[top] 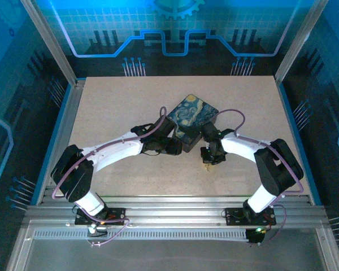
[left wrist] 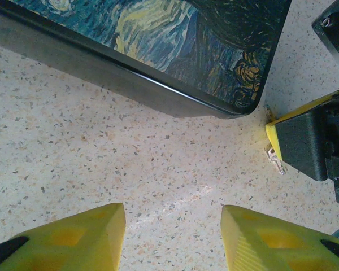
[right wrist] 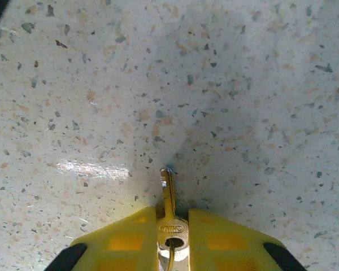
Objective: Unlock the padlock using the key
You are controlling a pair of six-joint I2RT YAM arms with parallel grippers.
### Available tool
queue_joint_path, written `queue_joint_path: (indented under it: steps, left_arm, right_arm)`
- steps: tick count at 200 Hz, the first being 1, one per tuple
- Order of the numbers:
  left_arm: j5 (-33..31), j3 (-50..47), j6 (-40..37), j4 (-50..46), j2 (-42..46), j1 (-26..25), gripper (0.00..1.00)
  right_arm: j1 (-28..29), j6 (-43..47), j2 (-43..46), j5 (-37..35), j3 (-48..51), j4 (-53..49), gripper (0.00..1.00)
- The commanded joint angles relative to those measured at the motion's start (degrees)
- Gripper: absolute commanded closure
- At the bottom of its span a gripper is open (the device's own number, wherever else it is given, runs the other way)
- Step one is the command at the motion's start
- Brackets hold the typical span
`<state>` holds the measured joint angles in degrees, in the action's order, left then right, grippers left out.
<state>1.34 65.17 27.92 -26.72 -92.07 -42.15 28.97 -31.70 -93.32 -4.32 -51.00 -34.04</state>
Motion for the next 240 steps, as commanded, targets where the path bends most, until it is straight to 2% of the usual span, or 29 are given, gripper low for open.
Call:
queue_joint_path:
  steps: [1,38,130,166,201,240]
  left_arm:
    - [-0.62,1.01,-1.55,-1.32,1.19,0.45,0.5]
    - [-0.5,1.42,-1.2,-1.52,1.36,0.57,0.5]
    - [2.32,1.68,-0.04,-0.89,2.11,0.81,0.5]
    - [3.92,1.3,0.57,-0.14,3.4,1.36,0.5]
    - [5.9,0.43,0.72,0.51,4.98,2.15,0.5]
    - [17.58,-2.37,-2.73,6.8,8.03,3.86,0.5]
  right_arm:
    - [1.41,0.53,0.15,1.77,1.71,1.08,0.88]
    - [1.44,3.31,3.98,3.25,0.97,0.78,0.98]
    - [1.02,9.76,8.99,8.64,-1.1,1.3,0.97]
    - [-0.35,12.41,10.83,13.09,-1.12,1.76,0.99]
    - [-2.58,15.03,14.86,22.33,0.27,4.57,0.99]
    - [-2.82,18.74,19.49,35.02,2.39,8.33,0.99]
